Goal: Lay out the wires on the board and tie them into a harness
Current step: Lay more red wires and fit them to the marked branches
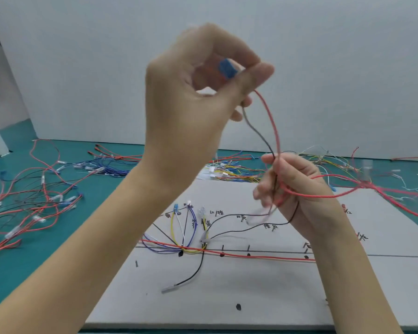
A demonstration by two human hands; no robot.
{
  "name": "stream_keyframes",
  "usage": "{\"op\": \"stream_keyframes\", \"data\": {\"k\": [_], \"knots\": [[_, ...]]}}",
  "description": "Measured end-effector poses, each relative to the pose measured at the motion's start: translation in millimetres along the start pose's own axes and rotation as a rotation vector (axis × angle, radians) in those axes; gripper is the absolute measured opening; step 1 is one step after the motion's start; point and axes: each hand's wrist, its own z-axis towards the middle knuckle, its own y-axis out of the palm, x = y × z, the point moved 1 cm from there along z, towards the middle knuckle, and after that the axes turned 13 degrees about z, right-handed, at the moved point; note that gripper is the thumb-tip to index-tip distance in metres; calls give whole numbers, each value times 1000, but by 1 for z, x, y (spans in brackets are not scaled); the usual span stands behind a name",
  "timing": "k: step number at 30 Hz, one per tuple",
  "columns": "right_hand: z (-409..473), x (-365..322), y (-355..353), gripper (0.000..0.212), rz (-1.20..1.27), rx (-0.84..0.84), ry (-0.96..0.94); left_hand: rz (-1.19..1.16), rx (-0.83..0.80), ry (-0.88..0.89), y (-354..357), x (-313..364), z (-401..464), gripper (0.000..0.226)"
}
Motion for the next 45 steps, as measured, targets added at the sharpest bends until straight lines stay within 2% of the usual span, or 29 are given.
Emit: {"op": "stream_keyframes", "data": {"k": [5, 8, 11, 14, 18, 22, 26, 29, 33, 36, 38, 42, 45], "knots": [[-11, -3, 0, 21, 96, -277, 257, -61, 4, -311, -20, -17, -5, 14], [-12, -4, -2, 24, 83, -332, 318, -174, -71, -579, -34, -30, -12, 13], [-10, -5, -6, 26, -57, -270, 309, -212, -170, -787, -51, -46, -27, 13], [-8, -9, -13, 39, -214, -158, 333, -116, -290, -917, -68, -67, -52, 20], [-7, -14, -26, 51, -498, -13, 492, -53, -404, -1090, -89, -93, -86, 41], [-11, -16, -32, 48, -641, 70, 666, -22, -428, -1228, -102, -109, -107, 17], [-14, -21, -34, 49, -593, 42, 701, -194, -452, -1317, -107, -114, -113, 11], [-14, -25, -34, 47, -560, 34, 677, -385, -482, -1401, -108, -115, -113, 20], [-11, -27, -47, 30, -624, 241, 586, -517, -650, -1469, -113, -115, -111, 39], [-8, -21, -57, 30, -767, 504, 487, -422, -691, -1435, -112, -116, -111, 35], [-5, -16, -62, 37, -872, 635, 401, -301, -648, -1367, -108, -117, -113, 25], [0, -14, -62, 41, -1124, 731, 168, -114, -510, -1223, -99, -117, -117, 13], [5, -17, -42, 28, -974, 666, -63, -59, -437, -1170, -96, -116, -120, 12]]}}
